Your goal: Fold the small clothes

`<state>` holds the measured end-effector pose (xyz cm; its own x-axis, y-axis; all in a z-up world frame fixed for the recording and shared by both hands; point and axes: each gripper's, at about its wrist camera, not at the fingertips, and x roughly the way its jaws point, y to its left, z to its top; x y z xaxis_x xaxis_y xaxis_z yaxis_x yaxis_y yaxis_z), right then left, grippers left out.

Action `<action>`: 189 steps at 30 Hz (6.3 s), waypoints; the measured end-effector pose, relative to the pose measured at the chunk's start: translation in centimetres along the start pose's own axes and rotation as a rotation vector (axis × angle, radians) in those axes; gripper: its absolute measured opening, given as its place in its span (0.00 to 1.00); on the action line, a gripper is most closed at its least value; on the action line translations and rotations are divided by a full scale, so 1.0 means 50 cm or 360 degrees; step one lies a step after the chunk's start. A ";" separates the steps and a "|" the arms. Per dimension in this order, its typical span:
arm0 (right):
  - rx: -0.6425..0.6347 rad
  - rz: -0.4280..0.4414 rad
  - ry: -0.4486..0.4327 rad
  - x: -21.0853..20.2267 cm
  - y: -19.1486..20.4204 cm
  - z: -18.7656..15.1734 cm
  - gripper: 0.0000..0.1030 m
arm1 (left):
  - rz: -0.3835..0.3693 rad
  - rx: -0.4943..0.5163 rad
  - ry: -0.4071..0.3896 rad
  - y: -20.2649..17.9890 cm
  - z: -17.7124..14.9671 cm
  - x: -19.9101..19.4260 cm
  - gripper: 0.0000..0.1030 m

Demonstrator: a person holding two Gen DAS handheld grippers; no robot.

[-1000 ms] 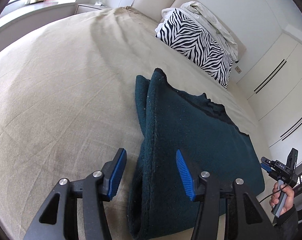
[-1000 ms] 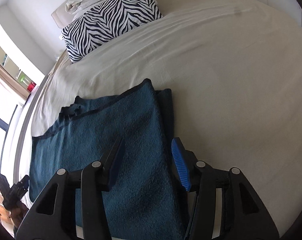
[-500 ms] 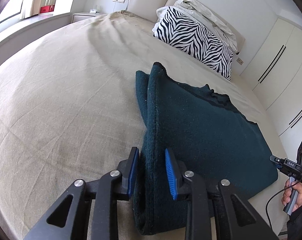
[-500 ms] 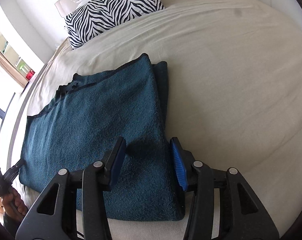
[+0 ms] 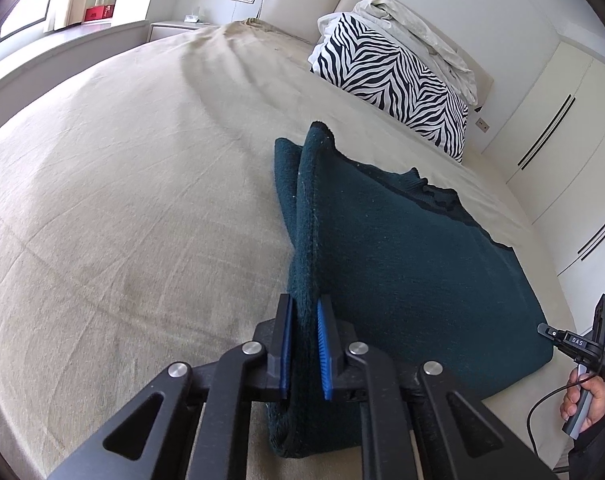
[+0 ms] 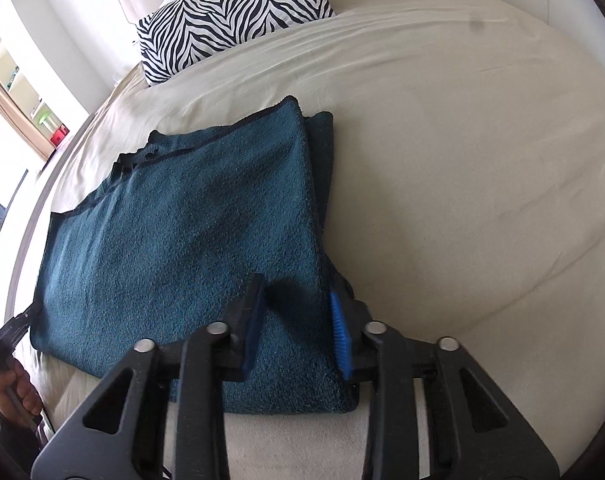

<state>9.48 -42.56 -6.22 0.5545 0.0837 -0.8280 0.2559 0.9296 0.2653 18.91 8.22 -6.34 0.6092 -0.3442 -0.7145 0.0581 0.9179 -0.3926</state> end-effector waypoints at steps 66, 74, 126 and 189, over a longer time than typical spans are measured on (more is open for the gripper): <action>0.0187 0.0606 0.0057 0.214 0.223 0.149 0.12 | 0.0330 0.0346 -0.0083 -0.094 0.172 0.198 0.40; 0.0674 0.0593 -0.0207 0.212 0.017 0.170 0.07 | 0.0252 0.0310 -0.0087 -0.079 0.173 0.210 0.41; 0.0348 0.0978 0.0177 0.124 0.245 -0.096 0.50 | 0.0067 0.0377 0.0113 -0.144 -0.015 0.061 0.51; 0.0419 0.1344 0.0664 0.304 0.492 0.047 0.54 | -0.0628 -0.0469 0.0369 0.006 0.058 0.027 0.14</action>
<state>26.06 -19.26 -11.14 0.3250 0.8525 -0.4094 0.0998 0.3996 0.9113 22.03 8.61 -5.73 0.3935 -0.7167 -0.5758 0.0024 0.6271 -0.7789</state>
